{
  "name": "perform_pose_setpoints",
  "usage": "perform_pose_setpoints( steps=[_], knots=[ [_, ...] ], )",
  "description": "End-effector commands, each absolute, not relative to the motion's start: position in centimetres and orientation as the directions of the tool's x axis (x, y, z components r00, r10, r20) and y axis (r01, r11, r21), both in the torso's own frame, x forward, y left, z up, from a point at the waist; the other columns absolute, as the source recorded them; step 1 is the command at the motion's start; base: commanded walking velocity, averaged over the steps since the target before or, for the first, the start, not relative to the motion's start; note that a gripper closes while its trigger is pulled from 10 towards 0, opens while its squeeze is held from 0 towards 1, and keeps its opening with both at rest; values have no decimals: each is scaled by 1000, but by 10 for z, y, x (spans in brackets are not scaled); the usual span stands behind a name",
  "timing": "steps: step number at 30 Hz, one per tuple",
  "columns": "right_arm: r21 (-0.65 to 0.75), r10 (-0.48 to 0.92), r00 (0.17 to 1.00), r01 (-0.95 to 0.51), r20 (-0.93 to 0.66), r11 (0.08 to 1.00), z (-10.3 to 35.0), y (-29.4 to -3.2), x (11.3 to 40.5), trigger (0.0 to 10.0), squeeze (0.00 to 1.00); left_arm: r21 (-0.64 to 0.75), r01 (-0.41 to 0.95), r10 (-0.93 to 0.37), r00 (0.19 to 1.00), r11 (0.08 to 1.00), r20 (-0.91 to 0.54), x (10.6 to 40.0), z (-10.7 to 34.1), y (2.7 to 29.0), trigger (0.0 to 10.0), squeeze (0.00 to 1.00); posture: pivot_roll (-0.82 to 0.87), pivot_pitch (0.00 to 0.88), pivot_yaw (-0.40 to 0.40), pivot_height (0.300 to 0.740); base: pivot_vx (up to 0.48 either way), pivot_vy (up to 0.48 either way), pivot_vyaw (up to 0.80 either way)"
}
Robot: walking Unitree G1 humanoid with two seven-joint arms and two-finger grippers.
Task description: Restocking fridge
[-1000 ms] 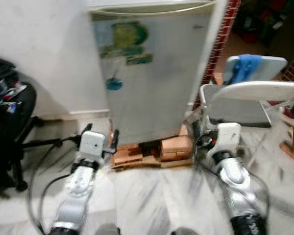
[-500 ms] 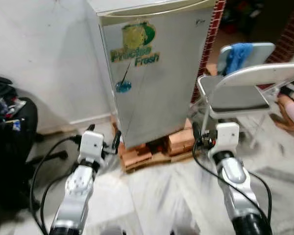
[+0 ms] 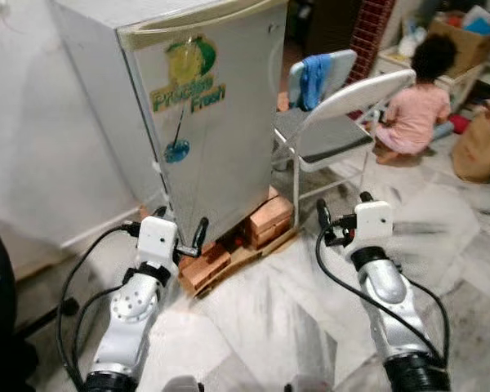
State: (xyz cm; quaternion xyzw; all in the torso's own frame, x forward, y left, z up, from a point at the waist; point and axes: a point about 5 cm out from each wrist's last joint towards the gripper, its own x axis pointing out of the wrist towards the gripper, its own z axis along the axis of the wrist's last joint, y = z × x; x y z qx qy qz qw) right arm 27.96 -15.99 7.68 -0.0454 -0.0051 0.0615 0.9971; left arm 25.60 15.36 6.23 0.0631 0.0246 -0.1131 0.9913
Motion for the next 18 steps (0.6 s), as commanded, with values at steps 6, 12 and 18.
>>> perform_pose_setpoints(
  steps=[6, 12, 18],
  knots=[
    [-130, 139, 990, -134, 27, 982, 82, -162, 281, 10000, 0, 141, 225, -223, 974, 964, -32, 260, 68, 156, 10000, 0, -17, 0, 47, 740, 0, 446, -800],
    [-124, 134, 991, -129, 28, 984, 81, -162, 280, 10000, 0, 139, 231, -228, 973, 963, -41, 257, 66, 155, 10000, 0, -14, 0, 43, 740, 0, 424, -800],
    [-126, 152, 988, -149, 13, 981, 79, -162, 277, 10000, 0, 134, 180, -175, 983, 974, -47, 252, 61, 157, 10000, 0, 4, 0, 9, 740, 0, 213, 0]
  ],
)
